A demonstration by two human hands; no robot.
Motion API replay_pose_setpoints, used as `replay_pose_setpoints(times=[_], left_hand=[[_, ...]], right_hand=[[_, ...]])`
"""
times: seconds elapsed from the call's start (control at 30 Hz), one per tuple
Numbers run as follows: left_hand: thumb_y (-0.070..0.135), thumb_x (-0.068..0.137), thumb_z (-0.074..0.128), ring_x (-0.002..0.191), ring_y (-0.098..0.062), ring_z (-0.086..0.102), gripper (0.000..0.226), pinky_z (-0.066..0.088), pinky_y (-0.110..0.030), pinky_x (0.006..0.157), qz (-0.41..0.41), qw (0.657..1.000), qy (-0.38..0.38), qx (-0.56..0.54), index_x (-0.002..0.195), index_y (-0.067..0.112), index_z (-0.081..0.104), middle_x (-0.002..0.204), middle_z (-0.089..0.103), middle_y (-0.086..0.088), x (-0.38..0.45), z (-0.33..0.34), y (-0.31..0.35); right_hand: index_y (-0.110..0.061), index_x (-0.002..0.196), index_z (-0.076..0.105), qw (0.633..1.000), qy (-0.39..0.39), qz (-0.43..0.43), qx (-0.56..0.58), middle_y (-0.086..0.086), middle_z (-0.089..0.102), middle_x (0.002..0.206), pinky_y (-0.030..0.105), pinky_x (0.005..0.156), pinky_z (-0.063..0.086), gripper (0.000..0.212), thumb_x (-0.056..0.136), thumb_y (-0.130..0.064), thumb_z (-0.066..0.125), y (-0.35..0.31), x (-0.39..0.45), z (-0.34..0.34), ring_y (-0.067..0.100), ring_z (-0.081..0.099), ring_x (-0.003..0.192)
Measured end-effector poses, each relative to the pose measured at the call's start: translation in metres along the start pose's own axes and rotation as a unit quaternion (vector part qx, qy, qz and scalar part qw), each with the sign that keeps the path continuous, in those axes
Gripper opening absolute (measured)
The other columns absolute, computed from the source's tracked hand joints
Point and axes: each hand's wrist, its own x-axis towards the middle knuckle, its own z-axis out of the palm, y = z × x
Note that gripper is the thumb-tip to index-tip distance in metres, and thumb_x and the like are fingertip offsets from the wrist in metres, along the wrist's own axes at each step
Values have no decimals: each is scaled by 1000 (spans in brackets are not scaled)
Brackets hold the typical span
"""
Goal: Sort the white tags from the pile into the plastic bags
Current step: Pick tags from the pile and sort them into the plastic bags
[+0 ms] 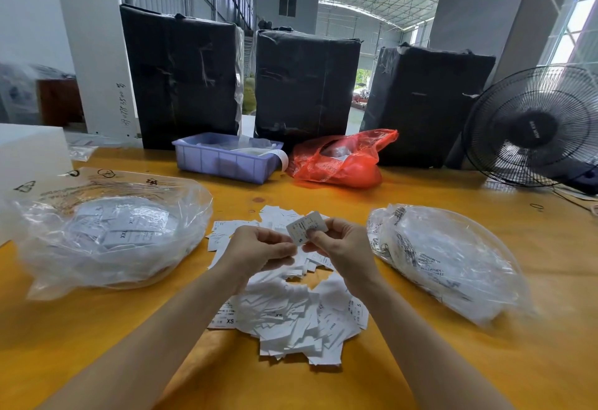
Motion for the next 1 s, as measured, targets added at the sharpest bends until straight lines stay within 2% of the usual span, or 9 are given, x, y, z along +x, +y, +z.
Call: replay_pose_setpoints(times=[0.23,0.37,0.57,0.73,0.8,0.9,1.0], left_hand=[[-5,75,73,60,-18,70,10,55,-18,55,1,1000,19,-8,82,1,70,75,73,-13,1,-3,1],[-6,76,71,58,-17,70,9,54,-18,52,6,1000,17,-24,83,0,68,71,72,-12,-1,-3,3],[-3,78,70,60,-19,71,7,54,-19,52,14,1000,19,-13,85,-2,68,71,73,-13,-2,-4,3],[2,84,66,61,-17,71,5,58,-22,56,17,999,13,35,82,5,69,69,73,-7,0,-4,1],[4,86,65,60,-16,71,7,57,-22,55,15,999,1,45,81,7,69,69,73,-6,-1,-2,1],[5,87,64,57,-14,70,10,55,-20,51,14,999,-4,35,79,9,69,66,73,-5,-3,2,0],[7,86,65,58,-14,70,9,55,-20,51,8,1000,3,17,79,10,70,68,73,-7,-4,3,0]], right_hand=[[-8,81,67,1000,-12,18,6,9,70,76,20,60,54,14,85,5,62,1,1,-1,14,66,59],[-2,79,65,999,-27,27,-18,13,68,75,31,66,56,10,83,6,63,2,1,-3,20,65,59],[2,84,66,995,-56,71,-38,9,67,71,18,53,50,4,81,3,67,3,4,-8,10,61,53],[-3,91,69,990,-99,101,-31,7,69,78,22,62,51,12,80,-2,71,4,6,-14,14,61,61],[-1,95,68,989,-108,93,-44,8,68,78,22,62,51,13,83,-2,68,4,6,-14,14,59,62],[5,102,66,983,-133,96,-83,4,60,72,19,59,49,18,94,-6,54,6,6,-11,7,54,55],[1,110,62,979,-150,93,-102,3,58,76,23,63,49,20,96,-7,51,4,4,-7,7,53,59]])
